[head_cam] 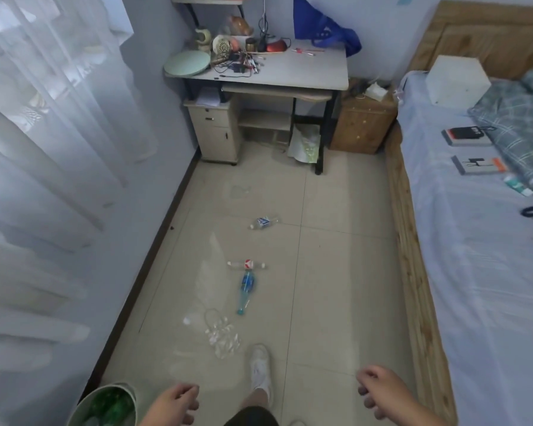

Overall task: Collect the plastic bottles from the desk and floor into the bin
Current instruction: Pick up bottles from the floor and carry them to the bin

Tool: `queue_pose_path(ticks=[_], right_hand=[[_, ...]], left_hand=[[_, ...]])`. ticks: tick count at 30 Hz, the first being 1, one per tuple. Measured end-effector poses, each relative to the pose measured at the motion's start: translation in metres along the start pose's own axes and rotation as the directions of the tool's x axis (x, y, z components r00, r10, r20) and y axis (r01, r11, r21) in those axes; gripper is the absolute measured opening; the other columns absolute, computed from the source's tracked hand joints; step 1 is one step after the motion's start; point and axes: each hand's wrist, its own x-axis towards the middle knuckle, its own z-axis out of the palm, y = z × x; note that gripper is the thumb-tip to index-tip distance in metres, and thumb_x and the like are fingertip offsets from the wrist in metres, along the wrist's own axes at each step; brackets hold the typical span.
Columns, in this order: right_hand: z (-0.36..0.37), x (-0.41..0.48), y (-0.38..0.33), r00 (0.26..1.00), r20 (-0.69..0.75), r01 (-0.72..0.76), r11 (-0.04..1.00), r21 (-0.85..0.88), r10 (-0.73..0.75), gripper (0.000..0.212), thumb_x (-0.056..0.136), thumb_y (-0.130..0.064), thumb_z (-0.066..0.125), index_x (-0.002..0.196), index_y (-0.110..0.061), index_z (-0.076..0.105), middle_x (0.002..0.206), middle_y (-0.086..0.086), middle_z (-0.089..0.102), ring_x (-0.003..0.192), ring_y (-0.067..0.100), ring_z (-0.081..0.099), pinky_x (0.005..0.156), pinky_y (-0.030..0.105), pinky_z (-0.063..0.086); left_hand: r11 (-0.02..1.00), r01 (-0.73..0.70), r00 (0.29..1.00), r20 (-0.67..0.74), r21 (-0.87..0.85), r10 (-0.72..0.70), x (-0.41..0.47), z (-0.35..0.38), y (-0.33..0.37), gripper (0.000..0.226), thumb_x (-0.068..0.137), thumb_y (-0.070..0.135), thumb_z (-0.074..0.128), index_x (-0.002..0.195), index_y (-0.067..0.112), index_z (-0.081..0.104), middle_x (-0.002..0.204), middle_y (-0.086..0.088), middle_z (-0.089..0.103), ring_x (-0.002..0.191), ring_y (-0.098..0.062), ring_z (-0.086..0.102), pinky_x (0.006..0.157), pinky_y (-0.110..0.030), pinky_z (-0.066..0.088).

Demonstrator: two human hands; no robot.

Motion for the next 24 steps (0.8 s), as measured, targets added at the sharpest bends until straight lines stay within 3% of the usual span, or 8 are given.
queue_pose_path(ticks=[3, 8, 12, 19, 24], right_hand=[[-0.005, 0.037, -0.050, 0.999, -0.022, 0.033, 0.999, 0.028, -0.032, 0.010, 0.091, -0.014, 0.061, 0.086, -0.008, 0.068, 0.069, 0.011, 0.064, 0.039, 0.017, 0.047, 0.043, 0.018, 0.031], [-0.032, 0.077, -0.131, 0.992, -0.083, 0.101, 0.988, 0.116, -0.092, 0.012, 0.091, -0.022, 0.064, 0.088, -0.012, 0.070, 0.073, 0.012, 0.068, 0.043, 0.016, 0.052, 0.042, 0.021, 0.034], [-0.049, 0.097, -0.162, 0.993, -0.087, 0.096, 0.986, 0.136, -0.084, 0.016, 0.085, -0.029, 0.065, 0.089, -0.016, 0.072, 0.073, 0.010, 0.070, 0.045, 0.016, 0.053, 0.043, 0.023, 0.036], [-0.079, 0.132, -0.160, 0.999, -0.016, -0.032, 0.998, 0.045, 0.033, 0.012, 0.093, -0.015, 0.060, 0.093, -0.007, 0.068, 0.073, 0.014, 0.063, 0.044, 0.019, 0.046, 0.046, 0.022, 0.029], [-0.123, 0.172, -0.173, 0.999, 0.012, -0.047, 0.996, -0.070, 0.048, 0.012, 0.095, -0.016, 0.062, 0.092, -0.007, 0.069, 0.069, 0.014, 0.063, 0.045, 0.020, 0.047, 0.046, 0.023, 0.030]], left_hand=[[0.999, 0.018, 1.000, 0.004, 0.042, -0.018, 0.031, 0.000, 0.029, 0.014, 0.095, 0.020, 0.068, 0.096, 0.007, 0.075, 0.086, -0.020, 0.073, 0.058, -0.026, 0.061, 0.063, -0.029, 0.049], [0.981, -0.026, 0.999, 0.033, 0.191, 0.020, 0.068, -0.005, 0.107, 0.015, 0.099, 0.028, 0.060, 0.106, 0.019, 0.070, 0.097, -0.010, 0.073, 0.067, -0.020, 0.062, 0.047, -0.023, 0.041], [0.975, -0.068, 0.997, 0.037, 0.211, 0.062, 0.095, -0.013, 0.187, 0.017, 0.100, 0.026, 0.057, 0.112, 0.019, 0.068, 0.100, -0.008, 0.073, 0.073, -0.021, 0.064, 0.051, -0.025, 0.043], [0.985, -0.154, 0.987, -0.042, 0.080, 0.158, 0.141, -0.011, 0.304, 0.019, 0.101, 0.030, 0.057, 0.113, 0.022, 0.069, 0.101, -0.006, 0.074, 0.081, -0.023, 0.068, 0.062, -0.030, 0.049], [0.988, -0.152, 0.981, -0.114, 0.023, 0.154, 0.163, 0.010, 0.366, 0.018, 0.102, 0.029, 0.055, 0.111, 0.024, 0.069, 0.101, -0.005, 0.075, 0.081, -0.023, 0.068, 0.064, -0.031, 0.050]])
